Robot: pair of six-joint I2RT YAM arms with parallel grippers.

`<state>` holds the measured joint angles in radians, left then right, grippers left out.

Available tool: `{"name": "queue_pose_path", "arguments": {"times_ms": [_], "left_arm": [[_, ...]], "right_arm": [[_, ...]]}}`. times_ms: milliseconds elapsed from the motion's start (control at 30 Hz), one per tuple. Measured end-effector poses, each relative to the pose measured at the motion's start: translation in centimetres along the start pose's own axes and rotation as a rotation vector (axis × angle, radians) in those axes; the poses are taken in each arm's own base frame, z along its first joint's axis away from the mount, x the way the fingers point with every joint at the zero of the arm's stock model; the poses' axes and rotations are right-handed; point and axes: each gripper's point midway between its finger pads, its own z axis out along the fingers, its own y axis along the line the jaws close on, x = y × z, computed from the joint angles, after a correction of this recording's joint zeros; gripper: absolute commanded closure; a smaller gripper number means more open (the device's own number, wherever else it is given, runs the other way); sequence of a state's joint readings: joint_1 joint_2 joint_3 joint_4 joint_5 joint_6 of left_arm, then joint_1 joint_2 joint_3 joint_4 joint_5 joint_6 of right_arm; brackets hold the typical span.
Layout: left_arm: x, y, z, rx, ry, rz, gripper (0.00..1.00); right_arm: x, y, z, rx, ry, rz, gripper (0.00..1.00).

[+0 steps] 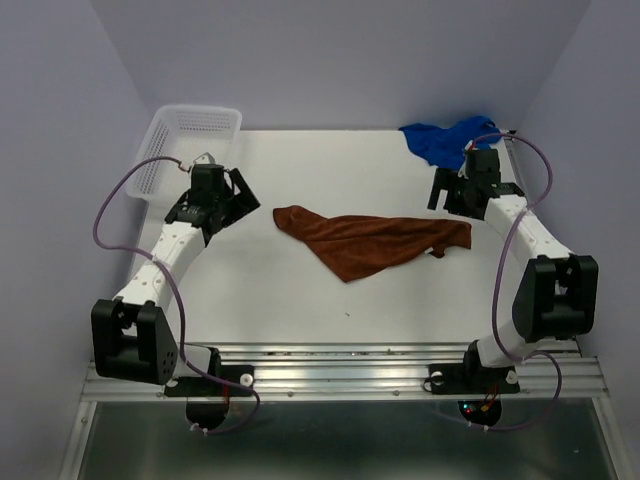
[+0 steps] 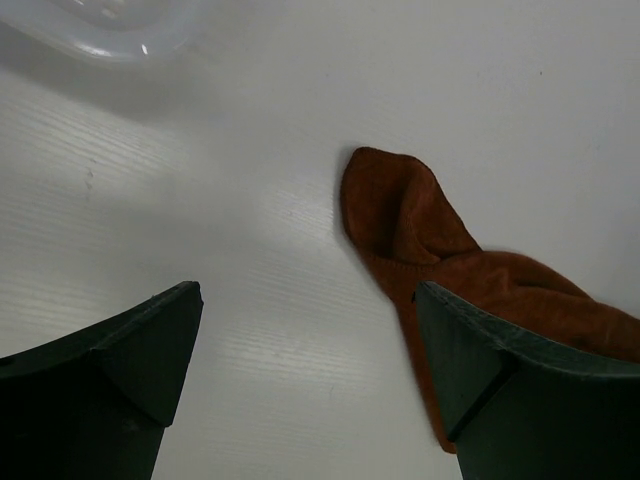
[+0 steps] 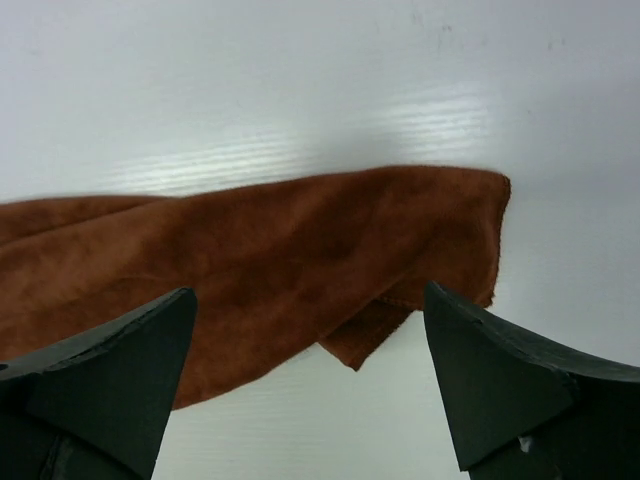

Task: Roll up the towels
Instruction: Move the towel to the center of the board, then flatten the towel

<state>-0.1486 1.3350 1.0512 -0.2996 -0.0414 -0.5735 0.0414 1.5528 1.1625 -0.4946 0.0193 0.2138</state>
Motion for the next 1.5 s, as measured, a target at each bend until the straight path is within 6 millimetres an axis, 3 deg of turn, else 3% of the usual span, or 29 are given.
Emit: {"name": "queue_pose_path", "arguments": {"times_ms": [133, 200, 300, 433, 533, 633, 833, 1000, 1100, 1167, 1200, 1367, 1500], "left_arm": [[3.5, -0.6, 0.1, 0.033, 0.082, 0.028, 0.01], [6.5, -0.8, 0.1, 0.049, 0.149, 0.055, 0.01], [12.7, -2.0, -0.6, 0.105, 0.296, 0.127, 0.03], [18.9, -4.7, -1.7, 0.201, 0.441, 0.243, 0.05], [23.2, -6.3, -2.0, 0.246, 0.542, 0.321, 0.09], [25.4, -7.2, -1.1, 0.247, 0.602, 0.347, 0.12], [25.8, -9.8, 1.3, 0.255, 0.611, 0.328, 0.17], [25.9, -11.3, 2.1, 0.270, 0.613, 0.317, 0.23], [26.0, -11.9, 2.6, 0.266, 0.613, 0.313, 0.45], [26.2, -12.2, 3.2, 0.255, 0.612, 0.317, 0.77], [26.3, -12.2, 3.5, 0.248, 0.614, 0.322, 1.00], [26.5, -12.0, 4.2, 0.191, 0.602, 0.325, 1.00], [25.2, -11.1, 4.3, 0.119, 0.542, 0.331, 1.00]], "right_arm": [[-2.5, -0.1, -0.8, 0.039, -0.075, 0.045, 0.00], [-2.7, -0.7, -1.2, 0.079, -0.093, 0.081, 0.00], [-3.0, -1.6, -1.9, 0.133, -0.128, 0.139, 0.00], [-2.0, -2.3, -2.8, 0.168, -0.144, 0.215, 0.00], [-0.1, -2.8, -2.6, 0.187, -0.108, 0.241, 0.00], [1.3, -3.2, -2.3, 0.205, -0.071, 0.257, 0.00], [2.1, -3.5, -2.0, 0.217, -0.049, 0.279, 0.00], [3.2, -3.9, -1.6, 0.233, -0.020, 0.287, 0.00], [3.7, -4.6, -1.3, 0.249, -0.008, 0.305, 0.00], [3.9, -5.3, -1.3, 0.265, -0.003, 0.327, 0.00], [4.0, -5.9, -1.2, 0.275, -0.003, 0.343, 0.00], [4.4, -7.8, -1.1, 0.299, 0.005, 0.402, 0.00], [4.9, -9.3, -1.0, 0.316, 0.015, 0.458, 0.01]]}}
